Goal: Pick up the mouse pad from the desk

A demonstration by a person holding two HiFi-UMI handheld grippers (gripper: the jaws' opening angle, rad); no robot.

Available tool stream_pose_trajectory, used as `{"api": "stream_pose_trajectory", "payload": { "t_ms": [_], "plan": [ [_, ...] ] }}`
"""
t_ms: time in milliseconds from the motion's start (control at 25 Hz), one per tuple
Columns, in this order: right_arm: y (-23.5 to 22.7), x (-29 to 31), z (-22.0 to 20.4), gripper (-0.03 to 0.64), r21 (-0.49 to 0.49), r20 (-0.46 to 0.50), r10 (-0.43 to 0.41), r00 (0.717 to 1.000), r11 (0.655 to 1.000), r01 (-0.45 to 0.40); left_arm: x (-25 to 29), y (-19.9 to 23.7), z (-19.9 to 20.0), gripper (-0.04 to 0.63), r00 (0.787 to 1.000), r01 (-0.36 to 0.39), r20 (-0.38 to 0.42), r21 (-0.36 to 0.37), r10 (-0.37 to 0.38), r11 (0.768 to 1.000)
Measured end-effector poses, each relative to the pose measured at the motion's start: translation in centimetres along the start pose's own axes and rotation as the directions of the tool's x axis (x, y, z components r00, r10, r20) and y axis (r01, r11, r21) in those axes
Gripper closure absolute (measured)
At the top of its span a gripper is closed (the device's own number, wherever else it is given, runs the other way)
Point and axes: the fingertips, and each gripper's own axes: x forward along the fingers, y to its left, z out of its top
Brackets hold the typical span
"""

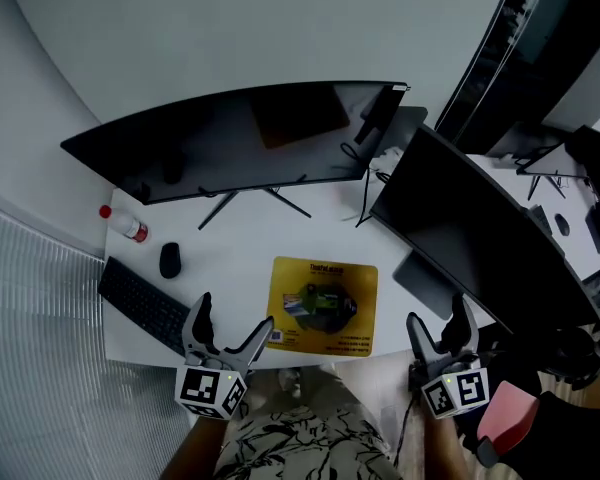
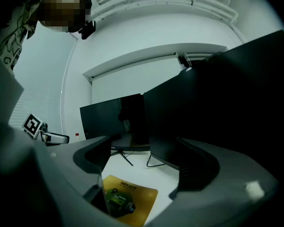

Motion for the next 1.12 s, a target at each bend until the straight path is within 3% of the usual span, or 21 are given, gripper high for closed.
{"api": "stream_pose_trajectory", "payload": {
  "t_ms": [200,400,680,880,1120],
  "plan": [
    [-0.7,2.8,-5.5,0.195,0.047,-0.108,0.030,0.994,0.999,-0.025,3.3,-0.2,-3.7,0.099,0.993,0.050,-0.103,0.003,-0.050,0.999],
    [-0.8,4.8,-12.5,0.196,0.055,-0.256,0.039,0.966,0.998,-0.026,6.1,-0.1,-9.3,0.099,0.972,0.078,-0.224,0.001,-0.076,0.997],
    [-0.2,6.0,-21.4,0.196,0.051,-0.432,0.050,0.900,0.998,-0.032,8.7,-0.2,-18.0,0.100,0.913,0.115,-0.397,0.028,-0.095,0.993],
    [0.1,6.9,-25.1,0.196,0.036,-0.541,0.053,0.839,0.999,-0.040,10.2,0.1,-21.3,0.101,0.869,0.135,-0.483,0.019,-0.109,0.991],
    [0.3,7.1,-27.8,0.198,0.041,-0.598,0.056,0.799,0.998,-0.039,10.7,-0.1,-24.1,0.110,0.838,0.148,-0.535,0.032,-0.108,0.988]
  ]
}}
